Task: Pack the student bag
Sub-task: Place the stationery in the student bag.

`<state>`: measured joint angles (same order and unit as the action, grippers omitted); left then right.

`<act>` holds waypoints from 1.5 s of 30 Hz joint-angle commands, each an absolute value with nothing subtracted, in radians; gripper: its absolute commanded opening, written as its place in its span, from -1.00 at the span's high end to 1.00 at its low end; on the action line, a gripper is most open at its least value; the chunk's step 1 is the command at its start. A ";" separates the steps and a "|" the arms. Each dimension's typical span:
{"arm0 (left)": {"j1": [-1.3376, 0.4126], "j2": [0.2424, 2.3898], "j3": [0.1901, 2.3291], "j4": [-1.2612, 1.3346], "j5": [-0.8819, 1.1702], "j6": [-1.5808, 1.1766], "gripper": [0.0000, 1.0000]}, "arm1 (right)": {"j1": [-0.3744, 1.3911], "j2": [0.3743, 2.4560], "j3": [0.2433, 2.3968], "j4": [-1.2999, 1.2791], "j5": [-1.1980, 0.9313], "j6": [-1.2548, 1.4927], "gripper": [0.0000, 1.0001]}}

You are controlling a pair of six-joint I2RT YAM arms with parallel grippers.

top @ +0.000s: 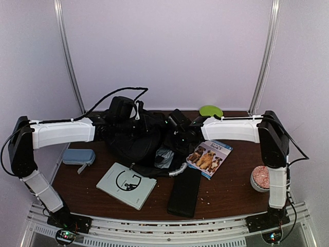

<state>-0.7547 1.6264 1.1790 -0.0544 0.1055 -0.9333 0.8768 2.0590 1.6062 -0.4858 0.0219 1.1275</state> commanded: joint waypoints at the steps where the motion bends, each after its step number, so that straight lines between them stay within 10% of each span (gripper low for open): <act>1: -0.756 1.569 1.209 0.025 0.091 -0.933 1.00 | 0.876 2.010 1.547 -0.420 -0.008 1.087 0.45; 5: -0.751 1.564 1.245 -0.003 0.080 -0.930 1.00 | 0.874 1.907 1.488 -0.356 -0.024 1.053 1.00; 24: -0.692 1.523 1.349 0.058 0.174 -1.020 1.00 | 0.813 1.756 1.020 0.875 -0.455 1.238 1.00; 45: -0.697 1.504 1.340 0.191 0.224 -1.071 1.00 | 0.818 1.992 1.246 0.601 -0.271 1.384 1.00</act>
